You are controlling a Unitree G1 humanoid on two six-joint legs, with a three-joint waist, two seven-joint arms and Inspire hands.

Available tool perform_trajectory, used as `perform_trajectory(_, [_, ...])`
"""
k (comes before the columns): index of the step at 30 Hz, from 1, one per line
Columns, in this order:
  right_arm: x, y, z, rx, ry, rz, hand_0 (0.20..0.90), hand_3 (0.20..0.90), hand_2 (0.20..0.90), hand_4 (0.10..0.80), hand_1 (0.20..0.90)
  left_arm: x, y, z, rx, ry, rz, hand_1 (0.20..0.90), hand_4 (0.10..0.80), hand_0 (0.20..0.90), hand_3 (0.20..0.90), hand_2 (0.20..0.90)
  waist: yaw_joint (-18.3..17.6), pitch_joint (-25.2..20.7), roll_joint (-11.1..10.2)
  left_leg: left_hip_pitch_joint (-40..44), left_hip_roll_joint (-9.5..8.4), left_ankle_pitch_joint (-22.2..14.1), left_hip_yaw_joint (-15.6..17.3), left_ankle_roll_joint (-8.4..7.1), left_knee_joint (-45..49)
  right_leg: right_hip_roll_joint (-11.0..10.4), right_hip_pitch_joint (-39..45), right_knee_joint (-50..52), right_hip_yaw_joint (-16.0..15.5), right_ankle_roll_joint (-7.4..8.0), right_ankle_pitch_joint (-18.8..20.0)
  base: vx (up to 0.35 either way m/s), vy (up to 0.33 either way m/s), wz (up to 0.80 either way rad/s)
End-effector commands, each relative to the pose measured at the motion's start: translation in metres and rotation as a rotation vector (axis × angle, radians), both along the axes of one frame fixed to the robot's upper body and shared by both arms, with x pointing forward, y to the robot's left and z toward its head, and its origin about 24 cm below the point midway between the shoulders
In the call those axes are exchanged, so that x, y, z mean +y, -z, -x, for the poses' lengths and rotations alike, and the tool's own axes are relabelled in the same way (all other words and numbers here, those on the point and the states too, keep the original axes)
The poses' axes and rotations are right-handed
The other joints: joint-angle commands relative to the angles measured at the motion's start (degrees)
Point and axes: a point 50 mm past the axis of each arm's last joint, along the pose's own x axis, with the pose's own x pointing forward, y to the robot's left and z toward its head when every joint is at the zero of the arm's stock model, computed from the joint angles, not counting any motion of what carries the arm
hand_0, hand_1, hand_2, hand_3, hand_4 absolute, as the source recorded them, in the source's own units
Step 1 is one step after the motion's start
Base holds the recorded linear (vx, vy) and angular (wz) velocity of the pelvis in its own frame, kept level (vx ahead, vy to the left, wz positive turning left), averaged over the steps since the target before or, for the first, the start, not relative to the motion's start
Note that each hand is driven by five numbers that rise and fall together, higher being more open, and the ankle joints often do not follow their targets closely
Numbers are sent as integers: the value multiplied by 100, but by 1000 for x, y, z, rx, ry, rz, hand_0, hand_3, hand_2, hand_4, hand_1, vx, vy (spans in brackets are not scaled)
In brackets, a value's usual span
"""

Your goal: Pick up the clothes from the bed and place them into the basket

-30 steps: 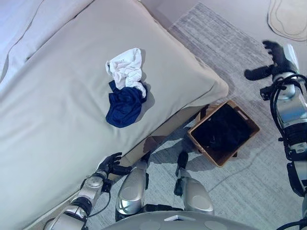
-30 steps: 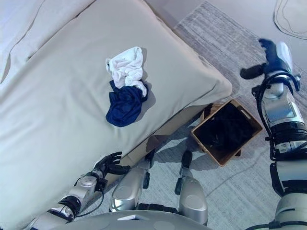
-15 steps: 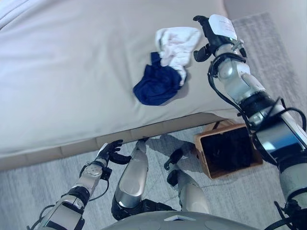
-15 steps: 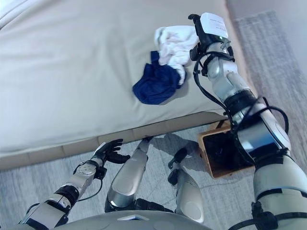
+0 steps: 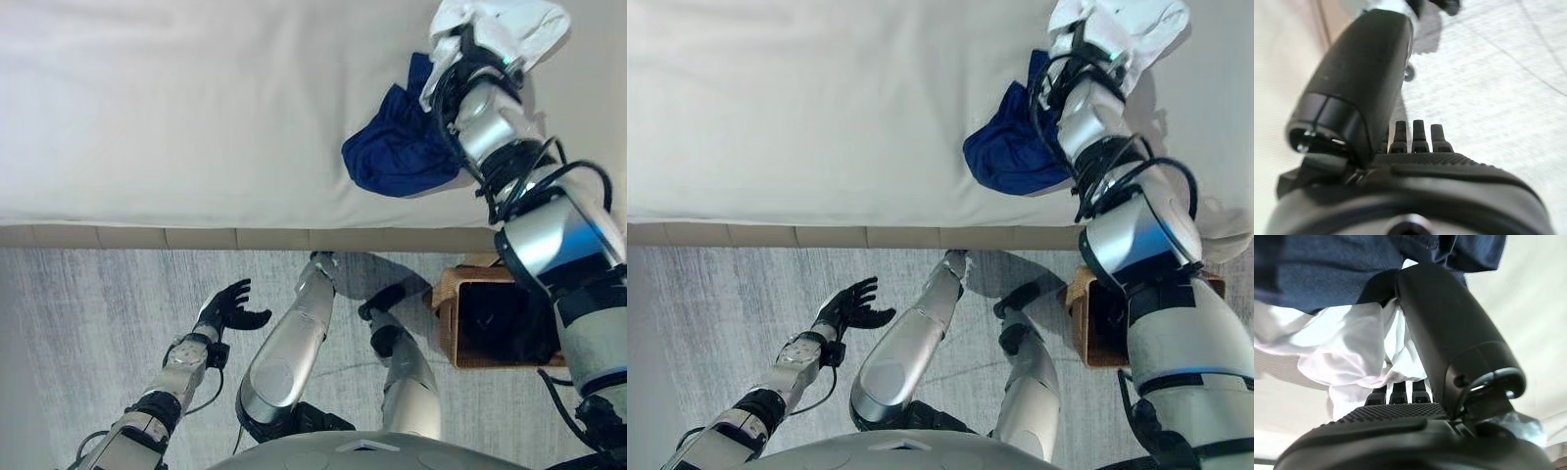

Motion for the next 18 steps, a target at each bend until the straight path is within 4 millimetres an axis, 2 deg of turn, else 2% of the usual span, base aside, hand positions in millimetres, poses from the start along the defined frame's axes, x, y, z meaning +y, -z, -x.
perform_trajectory(1, [-60, -13, 21, -35, 266, 4, 839, 829, 839, 729, 839, 17, 16, 40, 55, -45, 30, 900, 800, 900, 900, 900, 108, -26, 361, -151, 91, -356, 367, 455, 17, -179, -15, 663, -53, 100, 35, -54, 14, 1])
perform_trajectory(2, [-63, -17, 22, -60, 278, 0, 300, 200, 300, 100, 300, 18, 14, 39, 45, -48, 39, 900, 800, 900, 900, 900, 115, -26, 372, -228, 98, -344, 373, 461, 34, -180, -79, 702, -54, 103, 15, -45, -3, -3])
perform_trajectory(5, [-61, -32, 24, -215, 249, -3, 300, 200, 300, 100, 300, 20, 13, 41, 38, -50, 40, 900, 800, 900, 900, 900, 91, -26, 353, -359, 134, -330, 378, 463, 74, -108, -222, 780, -25, 115, -55, -19, -14, 1])
perform_trajectory(8, [-34, -56, 23, -483, 99, 14, 300, 200, 300, 100, 300, 22, 14, 44, 56, -51, 13, 900, 800, 900, 900, 900, -17, -26, 253, -304, 182, -410, 381, 453, 113, 11, -220, 687, 80, 124, -34, -16, -54, -8])
perform_trajectory(9, [-19, -65, 25, -573, 29, 10, 300, 200, 300, 100, 300, 24, 16, 46, 67, -63, -1, 900, 800, 900, 900, 900, -87, -26, 180, -210, 203, -453, 400, 452, 117, 70, -152, 609, 141, 131, -14, 1, -75, -28])
perform_trajectory(12, [6, -86, 36, -769, -104, 21, 300, 200, 300, 100, 300, 31, 19, 49, 96, -77, -44, 900, 800, 900, 900, 900, -273, -26, -14, 146, 266, -565, 474, 453, 79, 186, 111, 379, 314, 145, 43, 7, -116, -41])
perform_trajectory(14, [11, -93, 42, -820, -149, 21, 300, 200, 300, 100, 300, 36, 20, 50, 112, -87, -64, 900, 800, 900, 900, 900, -366, -26, -111, 401, 304, -630, 538, 464, 48, 223, 307, 255, 432, 156, 78, 39, -105, -41])
perform_trajectory(15, [8, -100, 48, -860, -181, 7, 300, 200, 300, 100, 300, 40, 21, 50, 121, -91, -91, 900, 800, 900, 900, 900, -483, -26, -218, 719, 338, -707, 621, 471, -7, 276, 561, 61, 543, 167, 121, 54, -139, -40])
perform_trajectory(17, [5, -106, 54, -868, -202, -2, 300, 200, 300, 100, 300, 46, 20, 49, 132, -94, -115, 900, 800, 900, 900, 900, -604, -26, -296, 1088, 374, -769, 730, 470, -101, 340, 858, -144, 660, 181, 160, 9, -133, -35])
perform_trajectory(18, [-2, -111, 60, -868, -220, -23, 300, 200, 300, 100, 300, 49, 19, 46, 141, -81, -144, 900, 800, 900, 900, 900, -706, -26, -353, 1371, 391, -600, 846, 465, -286, 369, 1124, -456, 686, 147, 354, -24, -106, -25])
